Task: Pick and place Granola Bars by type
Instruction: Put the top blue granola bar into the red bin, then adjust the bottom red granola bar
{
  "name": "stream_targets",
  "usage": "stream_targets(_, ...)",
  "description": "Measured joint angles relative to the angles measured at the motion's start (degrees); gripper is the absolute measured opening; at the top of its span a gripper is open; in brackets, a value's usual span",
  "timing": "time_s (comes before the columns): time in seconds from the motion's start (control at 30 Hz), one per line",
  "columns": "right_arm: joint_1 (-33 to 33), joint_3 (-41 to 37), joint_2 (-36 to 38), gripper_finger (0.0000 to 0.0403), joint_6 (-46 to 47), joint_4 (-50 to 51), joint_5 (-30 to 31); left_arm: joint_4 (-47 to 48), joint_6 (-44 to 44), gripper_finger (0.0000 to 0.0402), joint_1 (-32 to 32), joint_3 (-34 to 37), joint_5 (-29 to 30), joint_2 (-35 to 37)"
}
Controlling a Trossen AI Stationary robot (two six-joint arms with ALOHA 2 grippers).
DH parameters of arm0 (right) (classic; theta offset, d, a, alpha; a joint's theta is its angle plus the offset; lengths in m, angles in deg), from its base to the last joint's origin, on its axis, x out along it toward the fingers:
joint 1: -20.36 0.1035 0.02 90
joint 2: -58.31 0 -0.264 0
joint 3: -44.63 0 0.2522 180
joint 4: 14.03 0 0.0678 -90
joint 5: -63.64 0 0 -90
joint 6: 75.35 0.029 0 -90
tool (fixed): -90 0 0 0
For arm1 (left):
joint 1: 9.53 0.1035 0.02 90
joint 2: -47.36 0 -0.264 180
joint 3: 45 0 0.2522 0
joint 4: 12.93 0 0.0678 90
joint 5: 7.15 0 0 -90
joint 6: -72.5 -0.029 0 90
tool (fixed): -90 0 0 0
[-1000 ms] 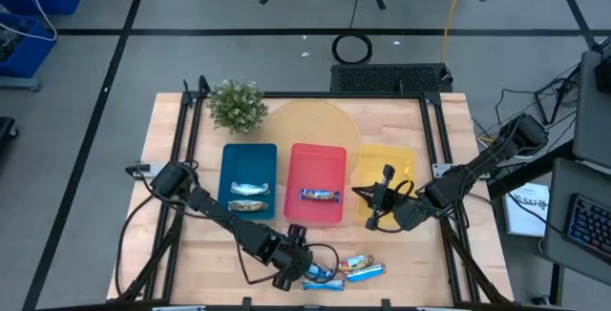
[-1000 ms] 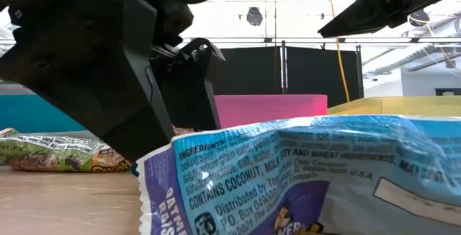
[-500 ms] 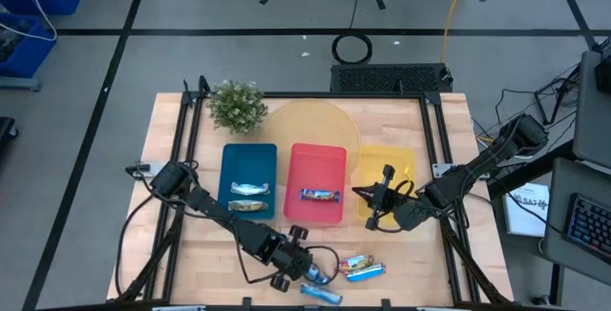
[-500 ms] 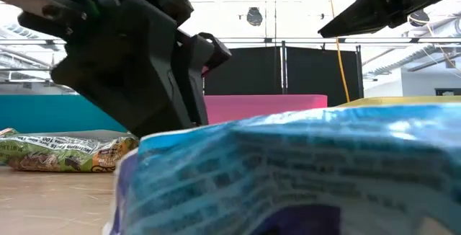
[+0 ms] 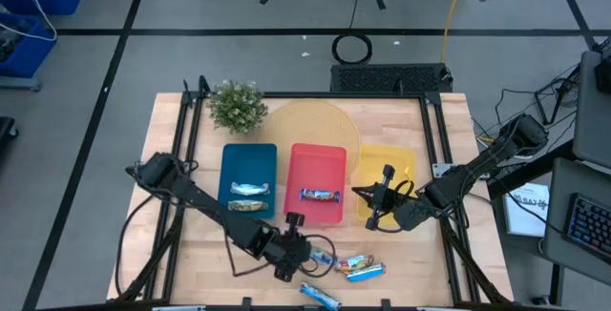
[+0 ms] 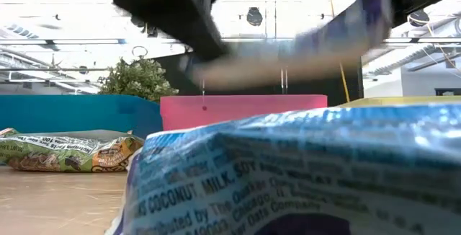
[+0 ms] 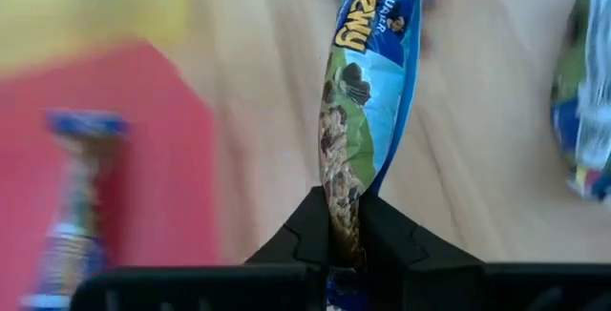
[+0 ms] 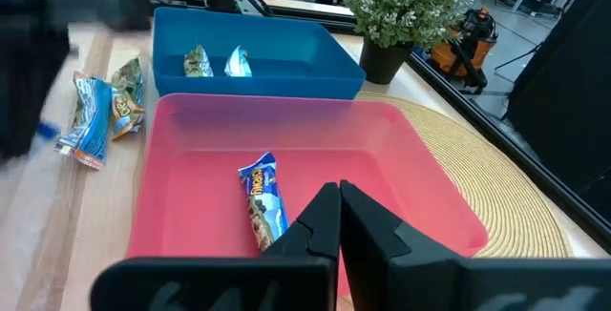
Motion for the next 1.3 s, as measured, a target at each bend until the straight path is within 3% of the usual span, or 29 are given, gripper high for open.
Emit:
stream_targets(0.2, -0.01, 0.00, 0.01, 0.0000, 0.00, -0.04, 0.00, 2.43, -5.31, 0.0035, 1.07, -0.02, 10.03, 9.12)
stream_targets(0.33, 0.01, 0.00, 0.02, 0.0000, 0.02, -0.22, 0.00, 6.72, -5.02, 0.0036, 6.48, 0.48, 12.09, 12.53)
stream_targets(0.43, -0.01, 0.00, 0.02, 0.0000, 0.00, -0.46, -0.02, 6.79, -3.14, 0.0034, 11.64, 5.05, 8.27, 12.68)
stream_targets(0.57, 0.00, -0.46, 0.02, 0.0000, 0.00, -1.05, -0.02, -2.09, -2.02, 0.0033, 16.58, 13.40, 0.24, 11.90)
stream_targets(0.7, -0.41, -2.27, 0.02, 0.0000, -0.94, -3.99, 0.00, -8.57, -1.93, 0.0036, 18.25, 17.77, -3.65, 11.91)
stream_targets(0.83, -1.70, -3.88, 0.02, 0.0000, -3.47, -8.38, -0.06, -8.63, 0.08, 0.0047, 18.99, 18.89, -6.00, 11.91)
stream_targets(1.03, -3.71, -3.93, 0.02, 0.0000, -3.65, -9.81, -7.17, -8.66, -0.61, 0.0097, 18.34, 18.93, -7.30, 13.03)
stream_targets(1.2, -3.80, -3.93, 0.02, 0.0000, -3.26, -9.70, -7.34, -8.15, -2.25, 0.0167, 17.46, 18.99, -6.67, 16.03)
stream_targets(1.3, -3.77, -3.93, 0.02, 0.0000, -3.41, -9.21, -7.34, -5.63, -5.08, 0.0198, 16.08, 18.99, -5.64, 21.38)
